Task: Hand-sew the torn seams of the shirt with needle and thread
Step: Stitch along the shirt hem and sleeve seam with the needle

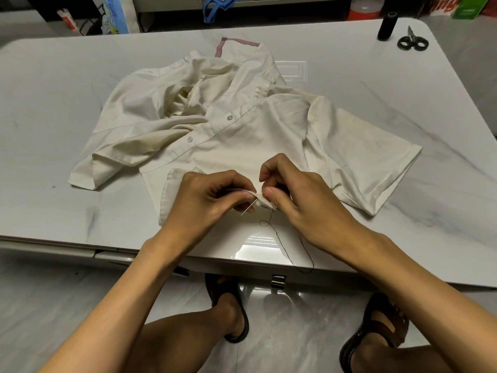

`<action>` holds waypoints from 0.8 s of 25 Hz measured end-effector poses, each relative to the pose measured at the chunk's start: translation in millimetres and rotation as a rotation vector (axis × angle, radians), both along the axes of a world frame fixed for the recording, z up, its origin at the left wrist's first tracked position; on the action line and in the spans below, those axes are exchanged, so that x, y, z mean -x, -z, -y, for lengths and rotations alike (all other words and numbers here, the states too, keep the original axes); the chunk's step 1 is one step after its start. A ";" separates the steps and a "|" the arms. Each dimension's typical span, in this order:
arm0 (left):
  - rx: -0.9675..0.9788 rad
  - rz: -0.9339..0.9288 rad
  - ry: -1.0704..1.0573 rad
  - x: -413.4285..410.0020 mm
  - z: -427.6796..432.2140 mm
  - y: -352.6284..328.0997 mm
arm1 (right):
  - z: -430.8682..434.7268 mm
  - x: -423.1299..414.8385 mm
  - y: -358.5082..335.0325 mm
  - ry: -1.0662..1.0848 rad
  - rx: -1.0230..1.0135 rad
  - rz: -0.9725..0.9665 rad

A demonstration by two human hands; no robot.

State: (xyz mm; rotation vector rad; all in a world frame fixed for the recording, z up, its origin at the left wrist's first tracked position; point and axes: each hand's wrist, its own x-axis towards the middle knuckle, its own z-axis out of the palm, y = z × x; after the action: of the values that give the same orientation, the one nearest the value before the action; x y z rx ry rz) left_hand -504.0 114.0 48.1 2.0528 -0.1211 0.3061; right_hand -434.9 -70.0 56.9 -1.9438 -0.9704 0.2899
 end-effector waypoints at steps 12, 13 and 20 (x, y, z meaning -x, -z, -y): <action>0.134 -0.169 -0.053 0.2 3.1 -8.1 | -0.6 3.3 2.2 0.089 -0.001 0.197; 0.168 -0.208 -0.063 -0.7 2.2 -9.2 | -0.7 3.2 2.8 0.112 -0.011 0.323; 0.347 -0.393 -0.042 -4.2 -3.2 -15.0 | -5.1 5.0 13.3 0.058 0.029 0.617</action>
State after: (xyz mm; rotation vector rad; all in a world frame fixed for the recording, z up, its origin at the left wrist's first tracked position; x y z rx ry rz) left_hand -499.8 117.2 63.1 1.7340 0.2034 -0.0541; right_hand -439.9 -64.8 43.7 -2.1273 -1.2948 -0.3569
